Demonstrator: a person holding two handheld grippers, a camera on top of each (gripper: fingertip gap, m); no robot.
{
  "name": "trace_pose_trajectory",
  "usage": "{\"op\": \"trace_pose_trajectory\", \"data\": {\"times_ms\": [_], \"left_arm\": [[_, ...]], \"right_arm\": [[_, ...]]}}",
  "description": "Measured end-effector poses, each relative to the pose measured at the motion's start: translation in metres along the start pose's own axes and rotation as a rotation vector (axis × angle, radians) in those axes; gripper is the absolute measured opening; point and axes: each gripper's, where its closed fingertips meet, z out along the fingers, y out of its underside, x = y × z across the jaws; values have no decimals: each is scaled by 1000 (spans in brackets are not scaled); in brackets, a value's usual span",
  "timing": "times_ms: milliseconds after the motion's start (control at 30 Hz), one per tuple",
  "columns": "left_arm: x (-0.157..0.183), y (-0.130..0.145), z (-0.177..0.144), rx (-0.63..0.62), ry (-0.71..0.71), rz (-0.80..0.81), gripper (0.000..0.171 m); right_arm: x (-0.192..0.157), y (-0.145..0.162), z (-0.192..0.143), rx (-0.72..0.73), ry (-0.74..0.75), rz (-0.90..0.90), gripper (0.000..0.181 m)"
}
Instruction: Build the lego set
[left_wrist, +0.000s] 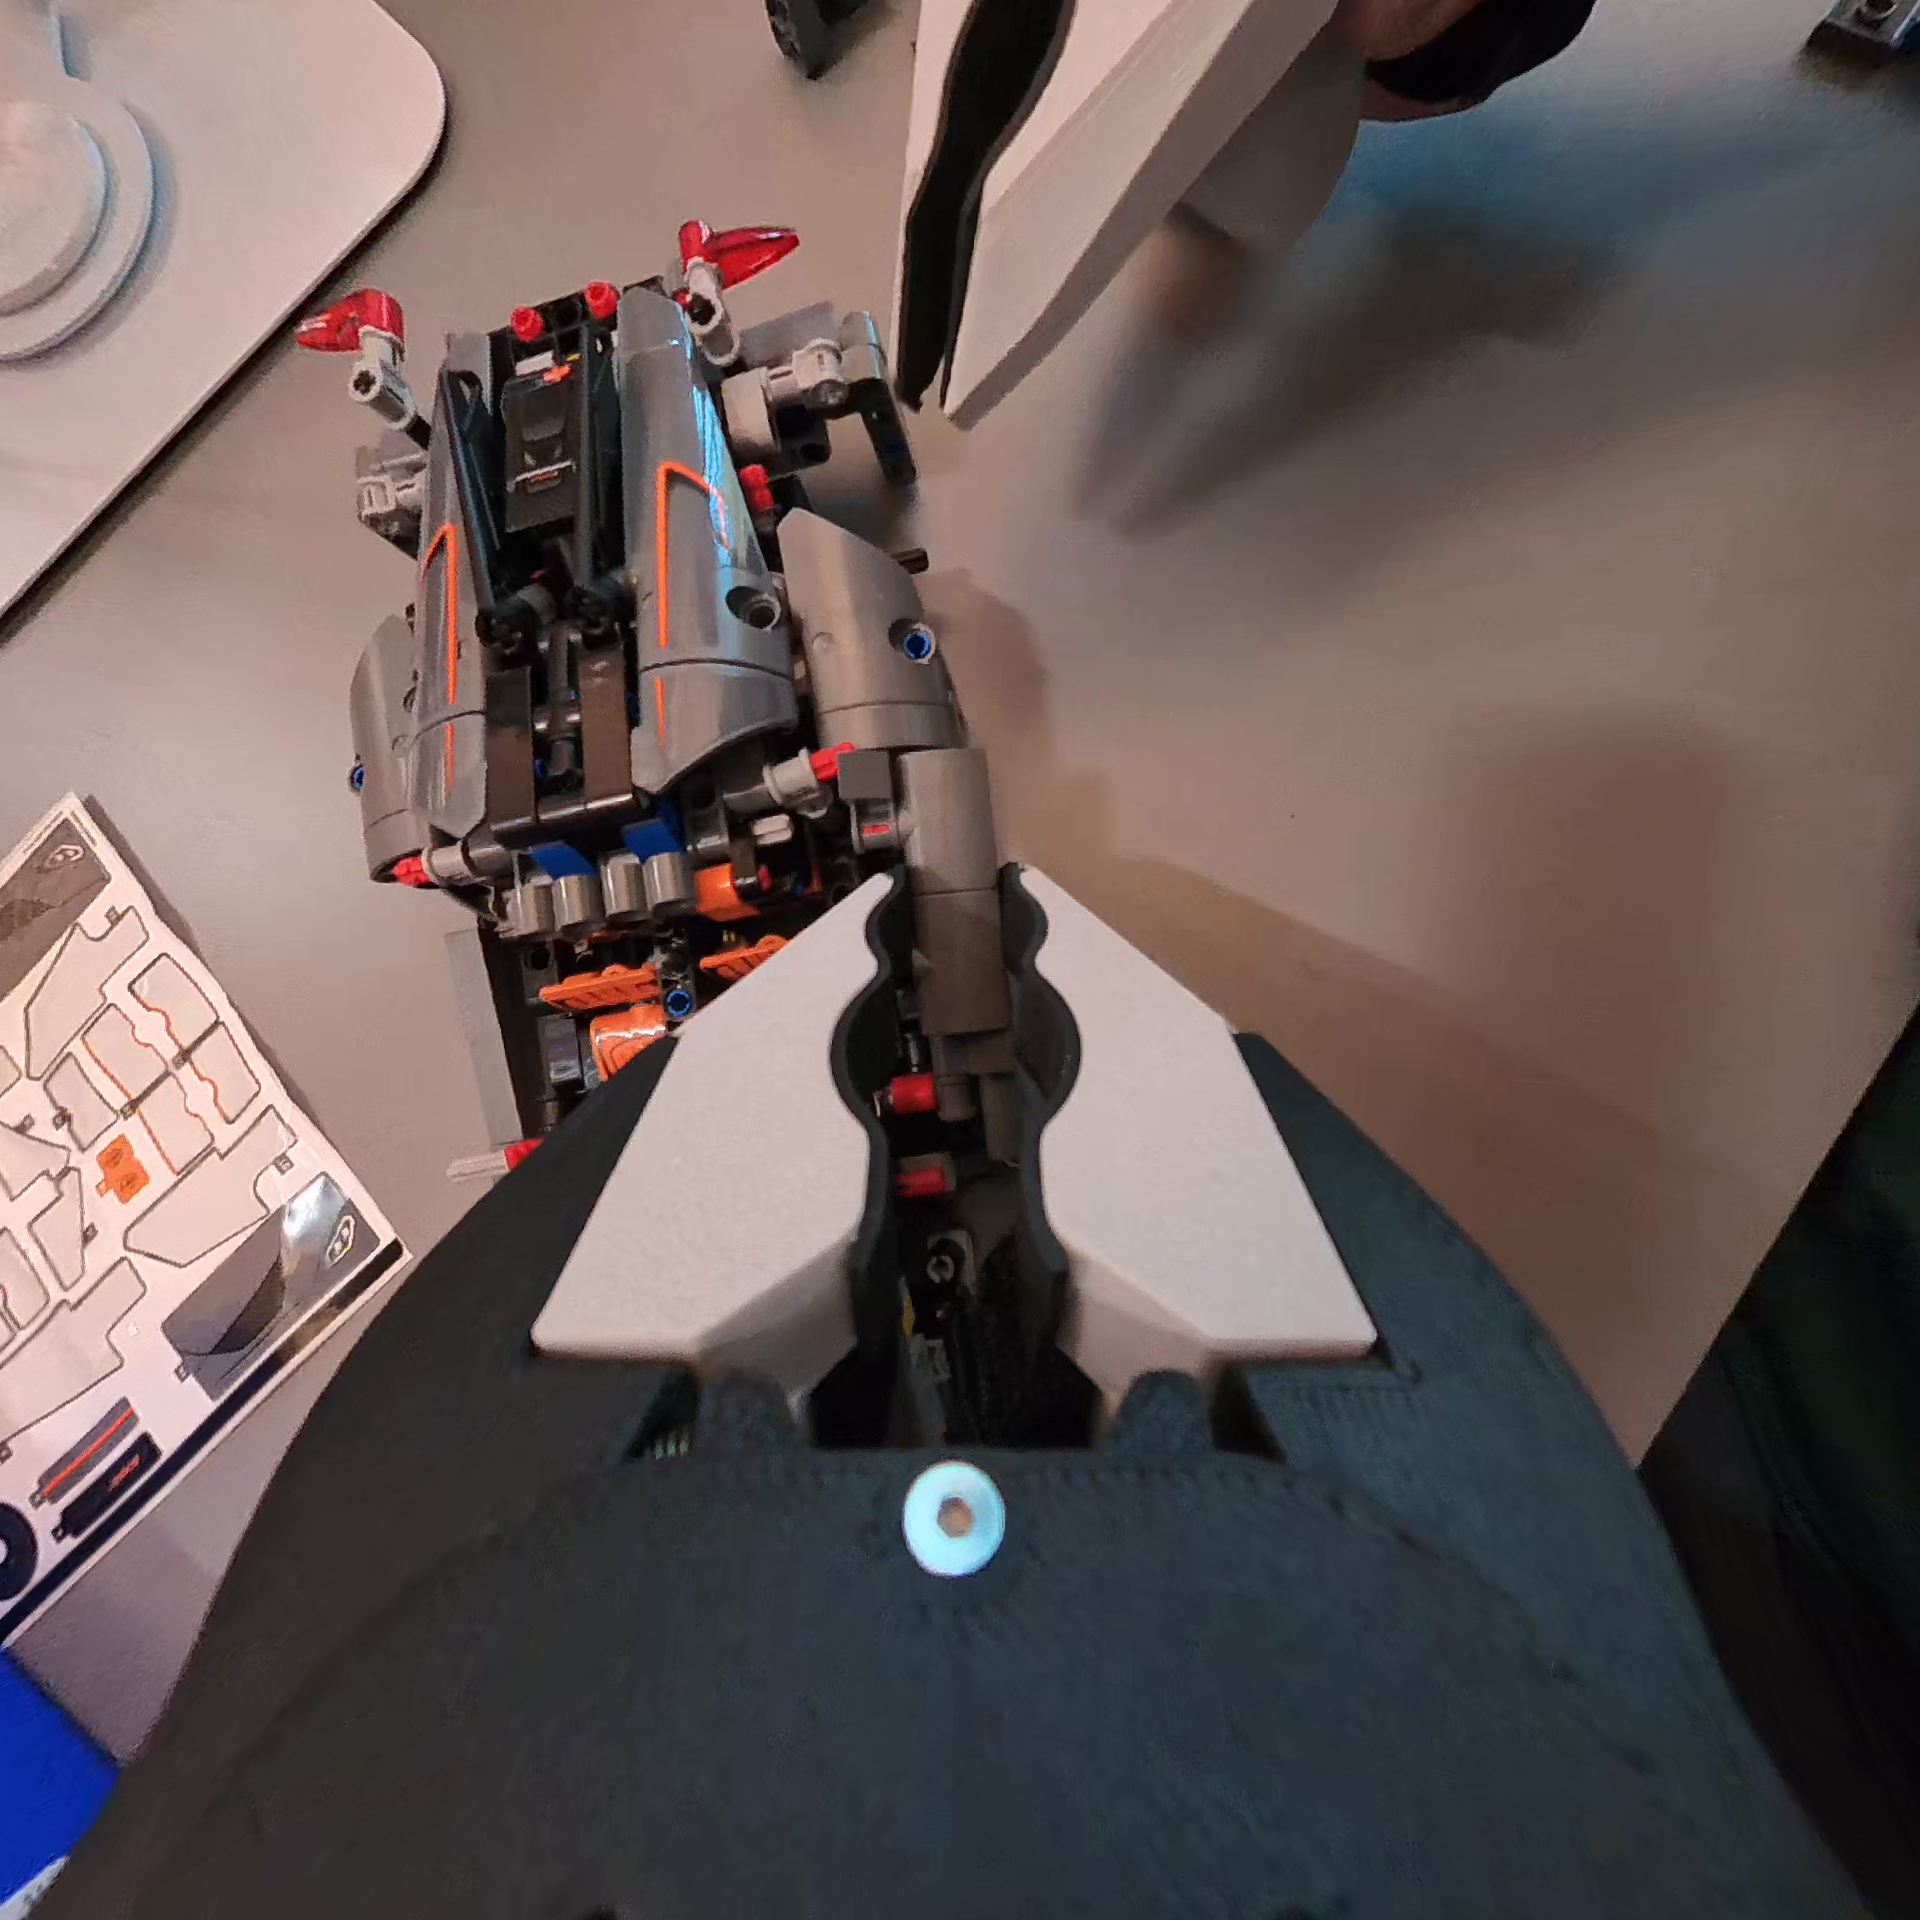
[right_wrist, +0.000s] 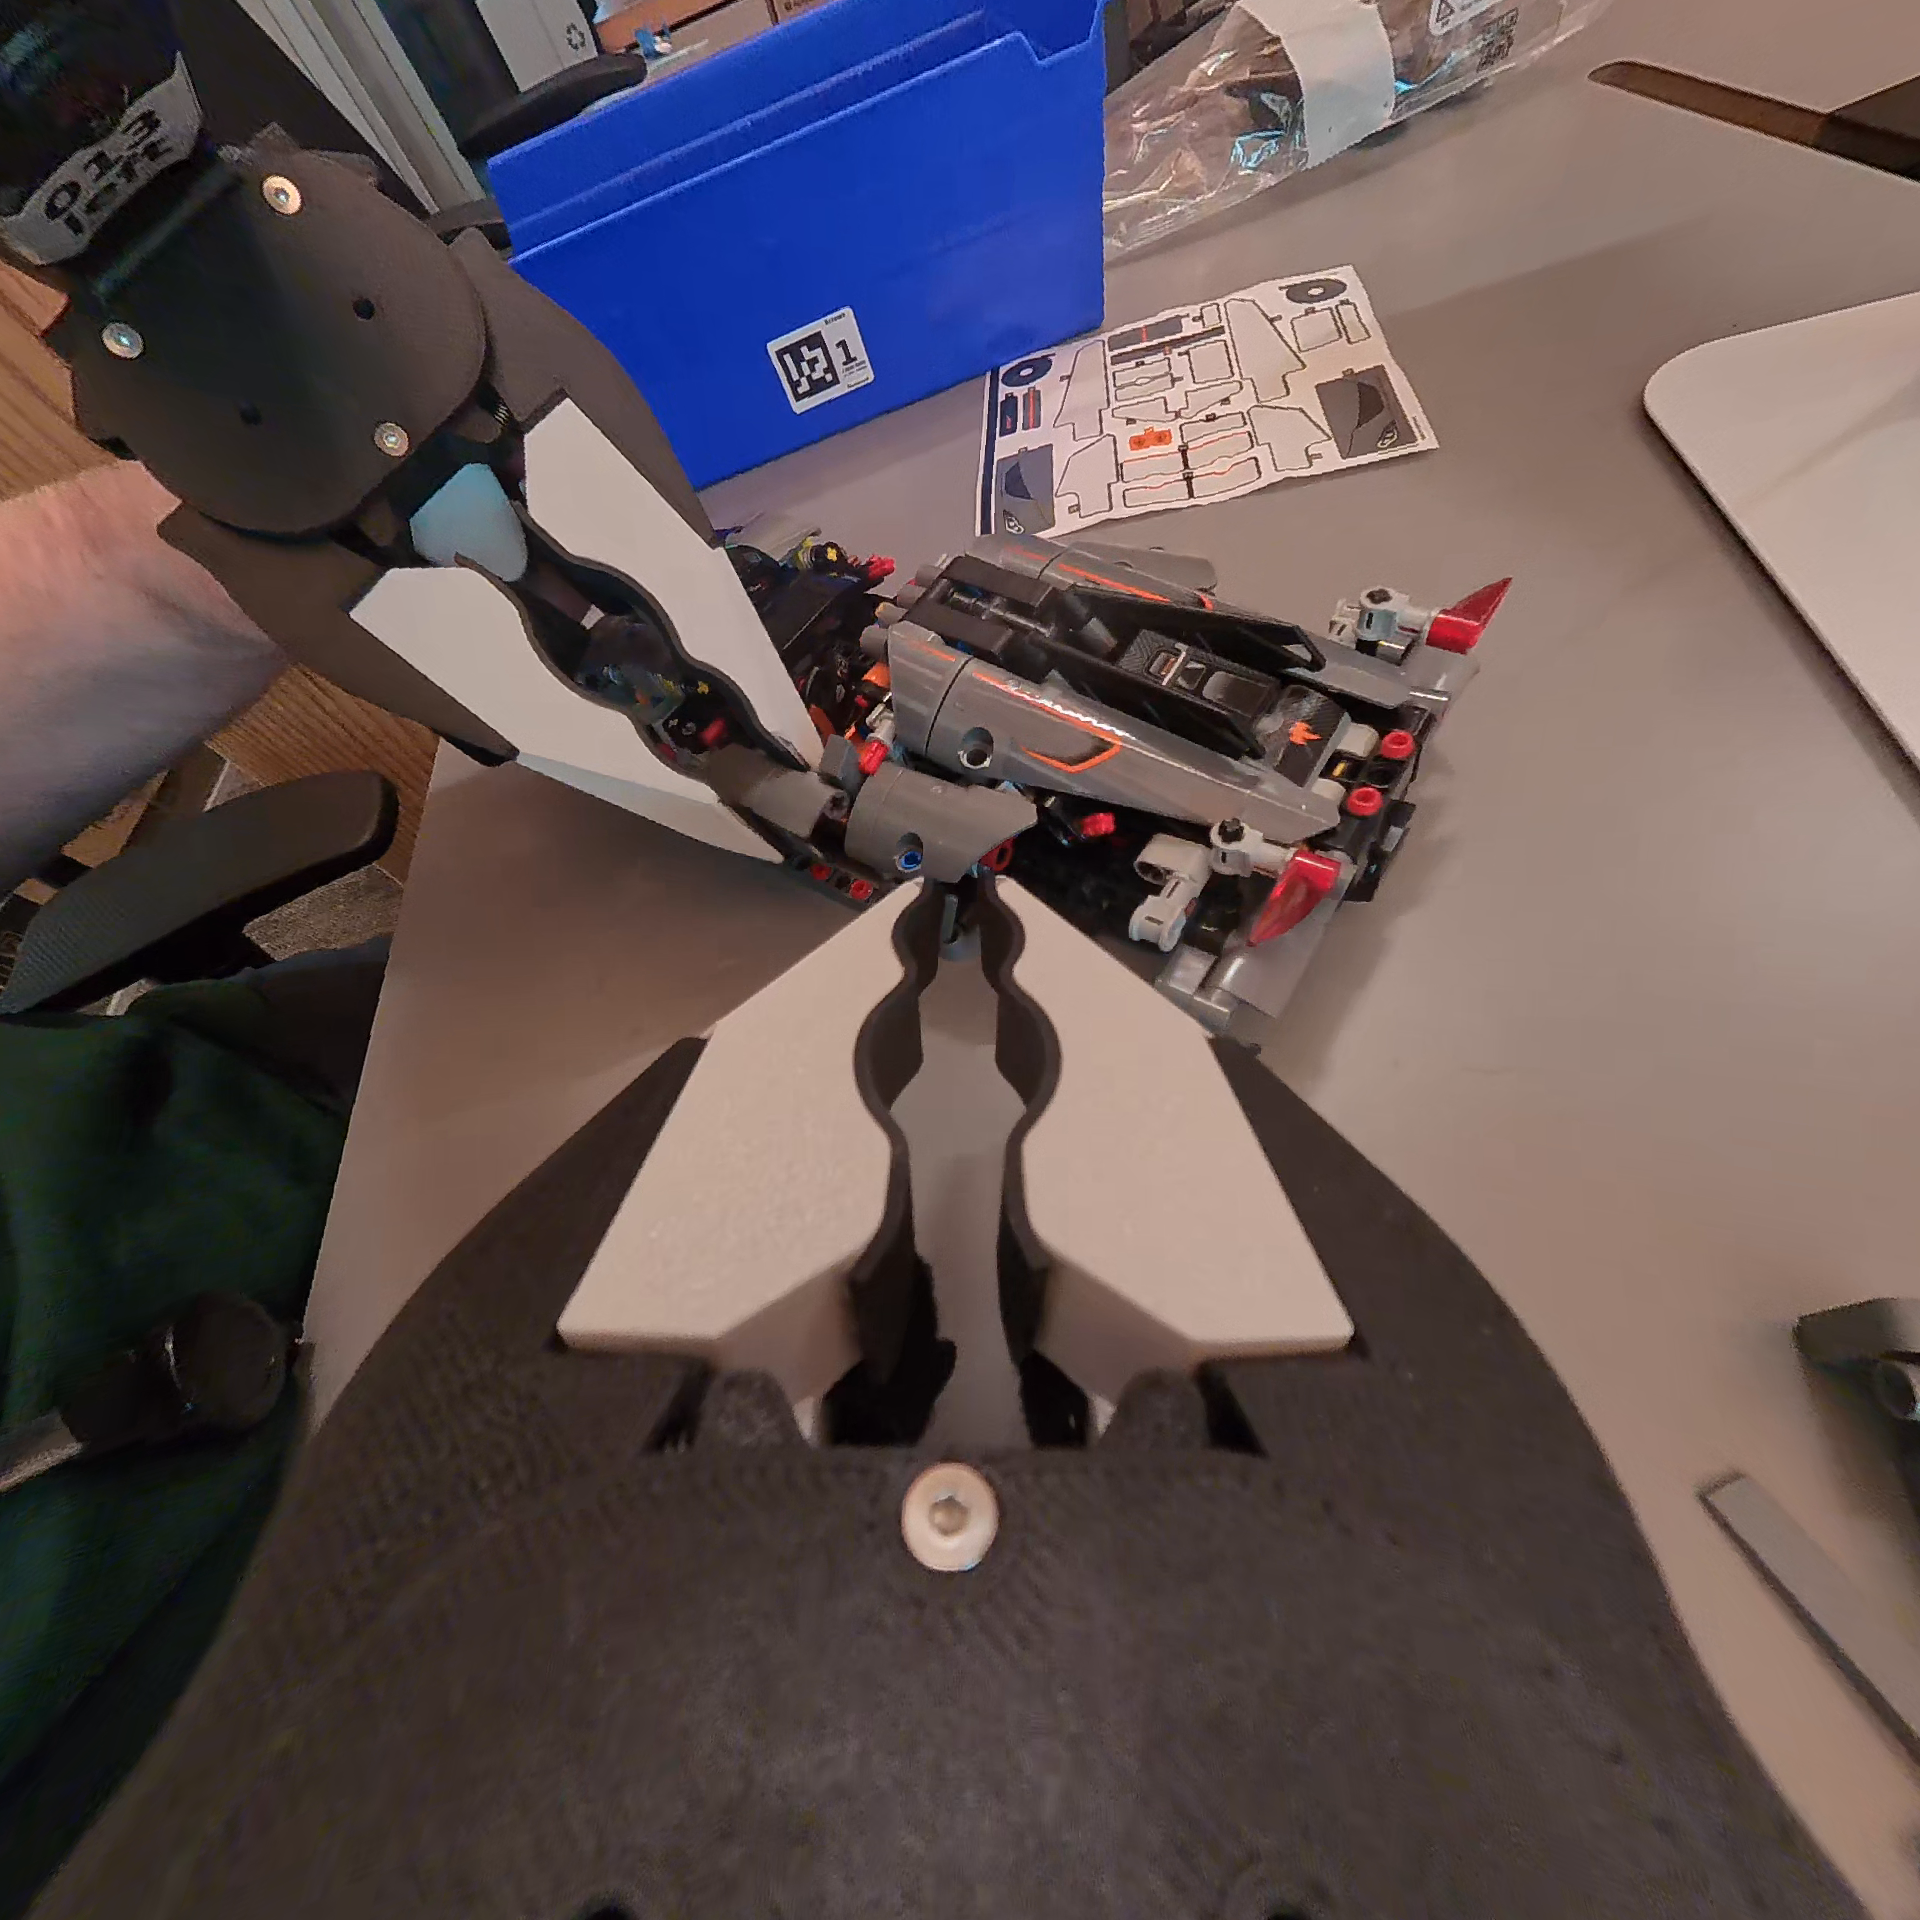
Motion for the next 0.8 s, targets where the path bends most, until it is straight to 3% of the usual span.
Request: {"op": "trace_pose_trajectory", "data": {"times_ms": [167,800], "left_arm": [[0,0,1,-38,1,-3,15],[3,-2,-3,42,21,-35,15]], "right_arm": [[-2,0,0,-1,-5,-4,5],[-5,2,5,-12,-4,-42,5]]}}
